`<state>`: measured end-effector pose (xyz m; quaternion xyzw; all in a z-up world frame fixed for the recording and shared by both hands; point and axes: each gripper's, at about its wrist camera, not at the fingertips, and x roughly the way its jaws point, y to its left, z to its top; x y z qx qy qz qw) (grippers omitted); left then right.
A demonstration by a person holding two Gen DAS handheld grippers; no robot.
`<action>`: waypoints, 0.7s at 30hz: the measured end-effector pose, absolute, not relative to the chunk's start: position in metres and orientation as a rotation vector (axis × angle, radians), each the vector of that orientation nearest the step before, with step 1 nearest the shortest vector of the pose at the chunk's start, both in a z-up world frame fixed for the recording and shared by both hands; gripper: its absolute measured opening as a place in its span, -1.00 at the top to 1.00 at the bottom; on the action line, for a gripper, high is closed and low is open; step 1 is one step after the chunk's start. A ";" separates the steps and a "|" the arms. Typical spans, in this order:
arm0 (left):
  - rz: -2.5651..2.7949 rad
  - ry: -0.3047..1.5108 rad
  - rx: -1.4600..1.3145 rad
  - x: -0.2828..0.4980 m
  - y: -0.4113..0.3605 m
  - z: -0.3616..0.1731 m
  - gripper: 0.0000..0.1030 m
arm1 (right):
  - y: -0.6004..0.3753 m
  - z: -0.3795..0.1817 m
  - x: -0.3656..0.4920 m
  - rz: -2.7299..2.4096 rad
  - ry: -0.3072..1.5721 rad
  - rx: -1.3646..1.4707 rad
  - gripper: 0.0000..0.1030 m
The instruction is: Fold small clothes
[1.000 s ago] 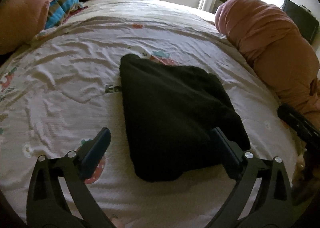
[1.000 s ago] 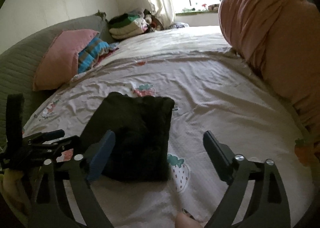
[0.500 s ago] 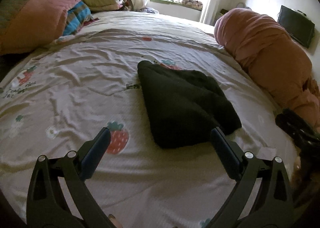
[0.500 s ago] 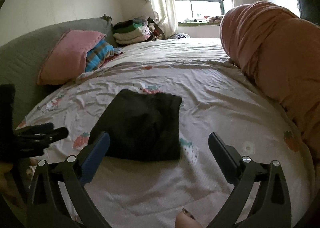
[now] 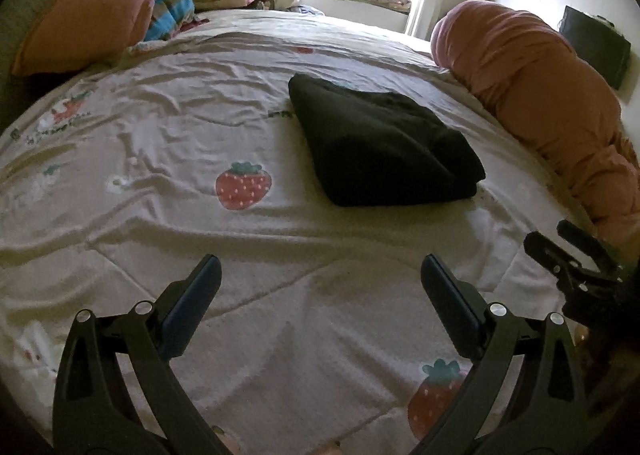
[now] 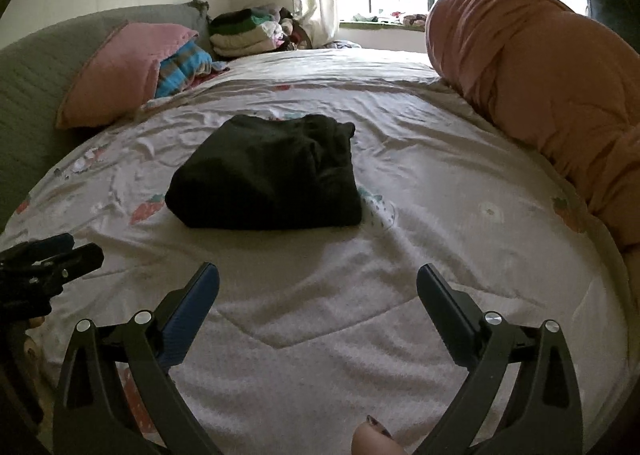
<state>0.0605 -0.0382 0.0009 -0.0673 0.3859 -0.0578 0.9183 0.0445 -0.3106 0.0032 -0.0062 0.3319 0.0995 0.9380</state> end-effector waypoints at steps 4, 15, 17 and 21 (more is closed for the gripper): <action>-0.117 0.787 -0.133 0.059 -0.038 0.001 -0.82 | -0.312 0.003 0.044 0.198 0.678 -0.013 -0.91; -0.086 0.810 -0.121 0.061 -0.036 -0.002 -0.82 | -0.316 -0.003 0.045 0.188 0.697 -0.021 -0.91; -0.088 0.814 -0.123 0.062 -0.036 -0.003 -0.82 | -0.316 -0.003 0.045 0.187 0.699 -0.022 -0.91; -0.080 0.819 -0.119 0.062 -0.037 -0.004 -0.82 | -0.316 -0.003 0.044 0.183 0.697 -0.025 -0.91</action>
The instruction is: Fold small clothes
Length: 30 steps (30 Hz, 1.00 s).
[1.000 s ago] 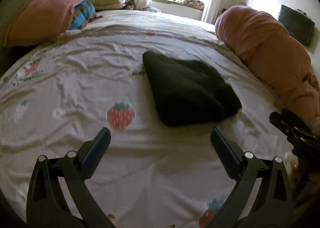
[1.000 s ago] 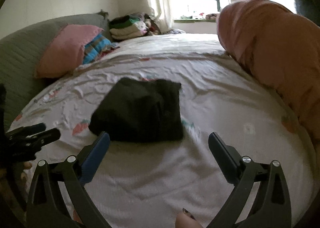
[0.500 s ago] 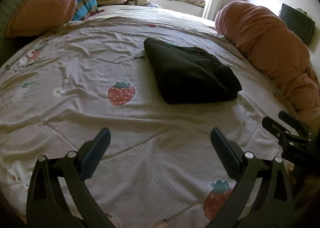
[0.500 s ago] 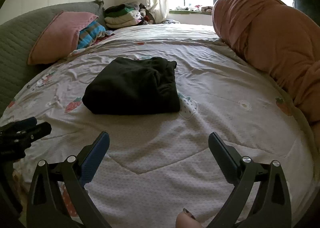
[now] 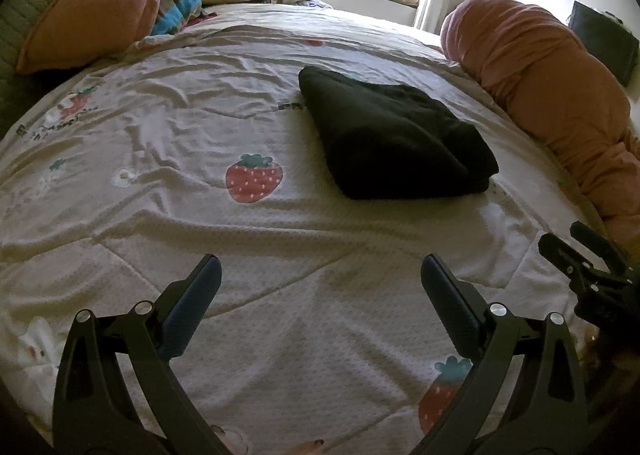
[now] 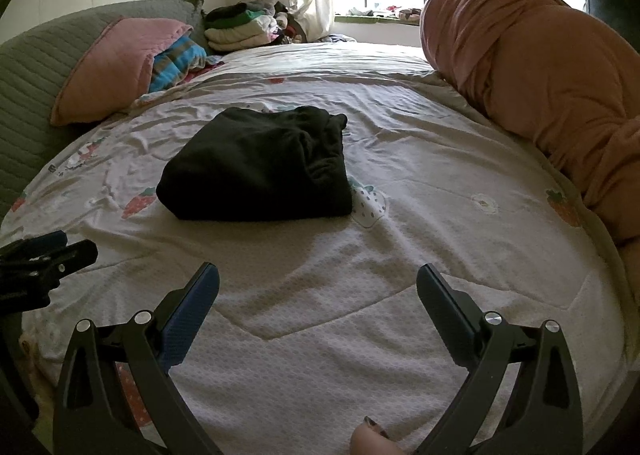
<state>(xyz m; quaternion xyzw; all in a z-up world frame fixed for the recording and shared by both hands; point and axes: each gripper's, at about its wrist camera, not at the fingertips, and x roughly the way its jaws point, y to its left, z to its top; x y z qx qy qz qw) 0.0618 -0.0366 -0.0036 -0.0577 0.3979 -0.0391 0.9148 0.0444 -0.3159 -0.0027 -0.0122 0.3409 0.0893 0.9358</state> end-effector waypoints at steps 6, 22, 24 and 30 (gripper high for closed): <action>-0.082 0.819 -0.120 0.062 -0.036 -0.004 -0.82 | -0.316 -0.003 0.045 0.182 0.697 -0.024 -0.91; -0.062 0.829 -0.120 0.062 -0.034 -0.005 -0.82 | -0.317 -0.004 0.044 0.184 0.701 -0.029 -0.91; -0.057 0.832 -0.115 0.062 -0.034 -0.005 -0.82 | -0.317 -0.003 0.043 0.182 0.702 -0.031 -0.91; -0.056 0.837 -0.115 0.062 -0.035 -0.006 -0.82 | -0.317 -0.004 0.043 0.180 0.706 -0.037 -0.91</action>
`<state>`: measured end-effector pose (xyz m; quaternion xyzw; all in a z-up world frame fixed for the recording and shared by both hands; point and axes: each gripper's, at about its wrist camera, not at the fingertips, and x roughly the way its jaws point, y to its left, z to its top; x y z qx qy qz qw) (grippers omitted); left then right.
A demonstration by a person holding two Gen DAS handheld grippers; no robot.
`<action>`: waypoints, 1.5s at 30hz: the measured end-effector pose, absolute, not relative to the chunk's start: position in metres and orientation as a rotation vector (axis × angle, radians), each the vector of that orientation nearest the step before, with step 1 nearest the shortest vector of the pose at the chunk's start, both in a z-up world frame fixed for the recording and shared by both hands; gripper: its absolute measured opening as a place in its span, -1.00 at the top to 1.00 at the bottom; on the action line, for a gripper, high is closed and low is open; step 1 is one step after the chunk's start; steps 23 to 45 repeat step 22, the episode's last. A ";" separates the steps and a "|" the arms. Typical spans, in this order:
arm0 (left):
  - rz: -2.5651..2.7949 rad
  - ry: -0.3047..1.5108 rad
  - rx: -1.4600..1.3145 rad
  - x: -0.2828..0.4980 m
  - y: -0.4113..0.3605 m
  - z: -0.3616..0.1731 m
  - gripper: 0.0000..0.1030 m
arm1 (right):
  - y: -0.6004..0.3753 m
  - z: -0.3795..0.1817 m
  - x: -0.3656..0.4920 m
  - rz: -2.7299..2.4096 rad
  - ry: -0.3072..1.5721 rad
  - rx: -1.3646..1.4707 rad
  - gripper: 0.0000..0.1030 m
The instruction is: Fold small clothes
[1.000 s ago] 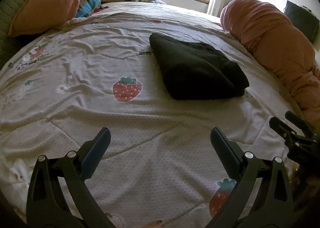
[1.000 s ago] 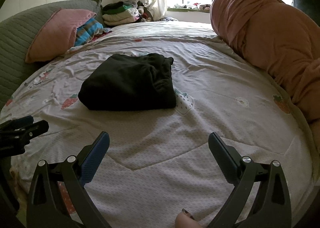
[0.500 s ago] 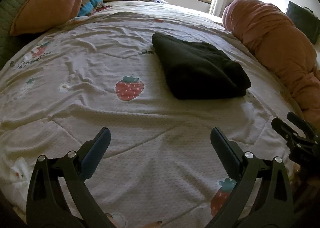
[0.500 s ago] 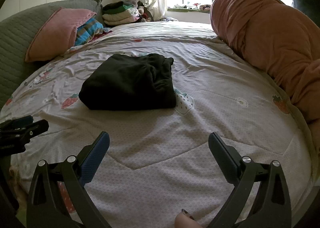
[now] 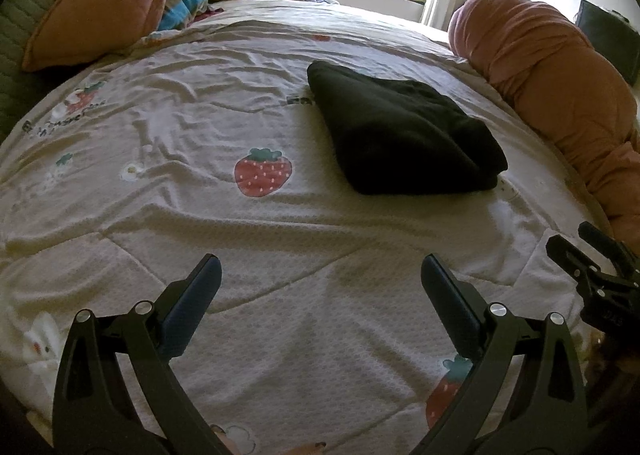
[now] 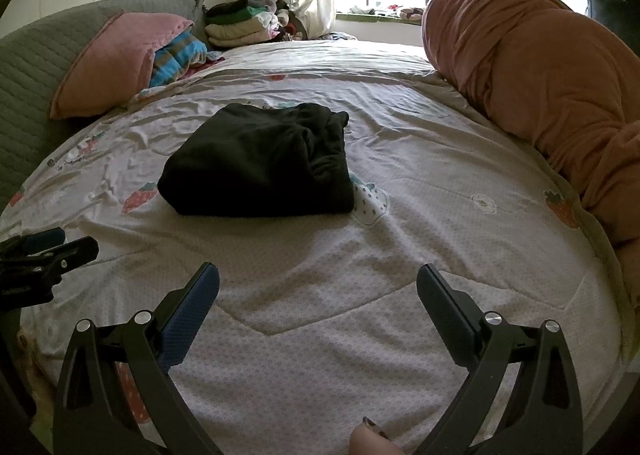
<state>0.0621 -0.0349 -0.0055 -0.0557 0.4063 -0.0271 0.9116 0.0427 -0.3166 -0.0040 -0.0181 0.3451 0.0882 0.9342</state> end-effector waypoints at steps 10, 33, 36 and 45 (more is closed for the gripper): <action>-0.054 0.852 -0.142 0.062 -0.032 -0.010 -0.82 | -0.335 -0.007 0.038 0.112 0.720 -0.005 -0.91; 0.346 0.890 -0.280 0.102 0.159 -0.005 -0.82 | -0.593 -0.018 -0.034 -0.757 0.709 0.340 -0.91; 0.346 0.890 -0.280 0.102 0.159 -0.005 -0.82 | -0.593 -0.018 -0.034 -0.757 0.709 0.340 -0.91; 0.346 0.890 -0.280 0.102 0.159 -0.005 -0.82 | -0.593 -0.018 -0.034 -0.757 0.709 0.340 -0.91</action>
